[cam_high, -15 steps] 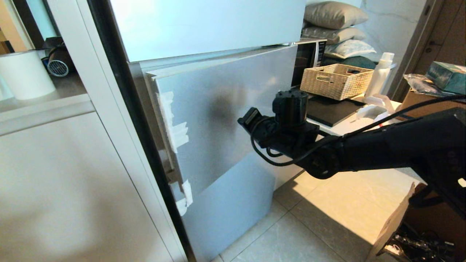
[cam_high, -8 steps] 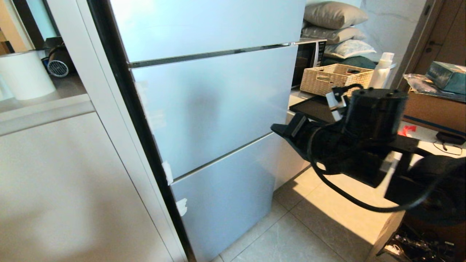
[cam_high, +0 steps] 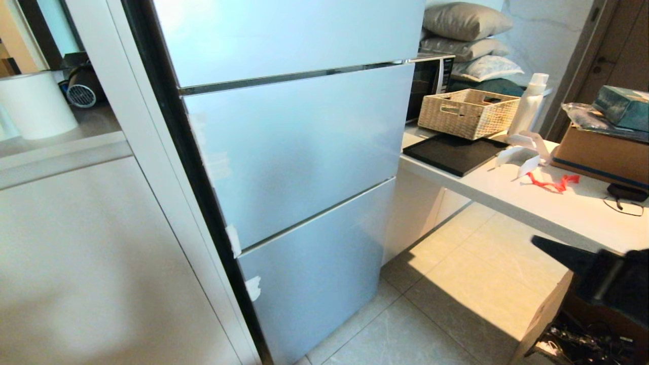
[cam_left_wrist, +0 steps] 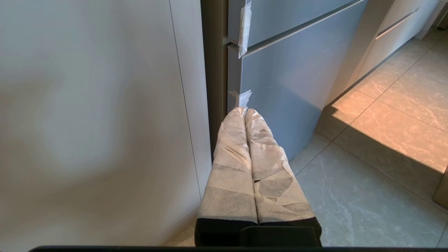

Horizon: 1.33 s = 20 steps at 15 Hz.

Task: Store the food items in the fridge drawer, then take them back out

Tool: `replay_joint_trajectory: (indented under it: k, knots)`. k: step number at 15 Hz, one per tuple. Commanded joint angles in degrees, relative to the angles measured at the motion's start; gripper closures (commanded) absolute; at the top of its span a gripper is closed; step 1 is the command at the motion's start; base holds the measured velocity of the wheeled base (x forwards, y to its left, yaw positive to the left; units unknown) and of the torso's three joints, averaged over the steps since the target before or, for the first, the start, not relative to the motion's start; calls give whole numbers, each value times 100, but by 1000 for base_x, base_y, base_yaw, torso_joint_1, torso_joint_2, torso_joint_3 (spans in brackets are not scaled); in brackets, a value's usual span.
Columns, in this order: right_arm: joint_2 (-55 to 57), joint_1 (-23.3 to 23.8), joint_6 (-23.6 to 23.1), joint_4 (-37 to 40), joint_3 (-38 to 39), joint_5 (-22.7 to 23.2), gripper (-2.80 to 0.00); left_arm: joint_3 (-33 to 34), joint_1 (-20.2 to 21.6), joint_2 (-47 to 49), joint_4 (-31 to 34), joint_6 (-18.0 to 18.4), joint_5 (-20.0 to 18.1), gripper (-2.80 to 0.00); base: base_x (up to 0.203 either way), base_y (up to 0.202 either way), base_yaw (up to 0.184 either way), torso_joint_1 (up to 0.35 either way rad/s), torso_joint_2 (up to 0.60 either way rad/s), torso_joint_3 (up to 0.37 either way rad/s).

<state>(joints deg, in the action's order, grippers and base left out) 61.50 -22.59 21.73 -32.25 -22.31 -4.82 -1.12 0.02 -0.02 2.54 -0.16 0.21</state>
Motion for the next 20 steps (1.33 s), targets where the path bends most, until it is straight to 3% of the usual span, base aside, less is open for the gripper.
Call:
replay_joint_trajectory:
  k: [1, 5, 9, 14, 20]
  knots:
    - [-2069, 928, -696, 592, 610, 242, 0, -2, 3, 2, 6, -2, -3, 0, 0, 0, 0, 0, 0, 0]
    - [-4416, 1792, -1844, 1774, 1769, 538, 0, 5, -2, 2, 4, -2, 3, 0, 0, 0, 0, 0, 0, 0]
    - [-6068, 2148, -2587, 3249, 2079, 627, 0, 5, 4, 2, 3, -2, 4, 0, 0, 0, 0, 0, 0, 0]
    - [-6150, 2224, -2120, 3515, 2125, 428, 0, 6, -2, 2, 1, -2, 0, 0, 0, 0, 0, 0, 0, 0]
    - [-6150, 2224, -2112, 3515, 2125, 427, 0, 1, 6, 2, 2, -2, 1, 0, 0, 0, 0, 0, 0, 0]
